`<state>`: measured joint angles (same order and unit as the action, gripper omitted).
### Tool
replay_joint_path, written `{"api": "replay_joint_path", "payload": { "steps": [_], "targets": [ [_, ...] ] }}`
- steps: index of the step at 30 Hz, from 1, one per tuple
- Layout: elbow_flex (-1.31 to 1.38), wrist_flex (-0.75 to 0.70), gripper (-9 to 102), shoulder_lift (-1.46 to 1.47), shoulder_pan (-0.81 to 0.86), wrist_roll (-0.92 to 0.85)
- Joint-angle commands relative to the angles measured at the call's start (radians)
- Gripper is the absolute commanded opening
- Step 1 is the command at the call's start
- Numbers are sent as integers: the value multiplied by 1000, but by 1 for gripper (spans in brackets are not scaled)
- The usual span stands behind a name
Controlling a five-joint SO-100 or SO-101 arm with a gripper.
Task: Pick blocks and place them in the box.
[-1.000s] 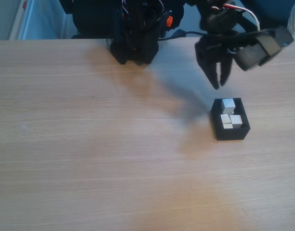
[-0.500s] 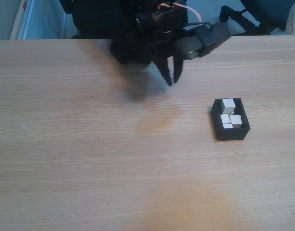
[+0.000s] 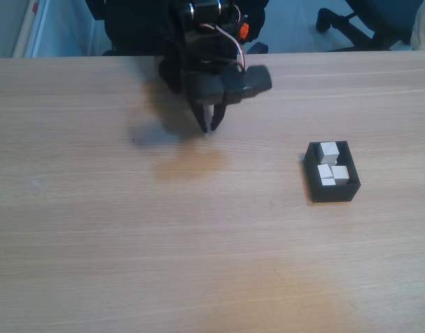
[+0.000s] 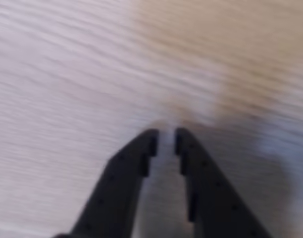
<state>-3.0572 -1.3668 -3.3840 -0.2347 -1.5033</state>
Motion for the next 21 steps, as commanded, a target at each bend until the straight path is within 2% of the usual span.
{"api": "replay_joint_path", "payload": {
  "steps": [1, 5, 7, 12, 15, 21],
  "targets": [
    [-35, -31, 0, -26, 32, 26],
    [-152, 75, 0, -26, 95, 6],
    [-153, 80, 0, -28, 110, 8],
    [-153, 14, 0, -28, 109, 15],
    [-153, -51, 0, -28, 123, 84],
    [-153, -48, 0, -28, 158, 104]
  ]
}}
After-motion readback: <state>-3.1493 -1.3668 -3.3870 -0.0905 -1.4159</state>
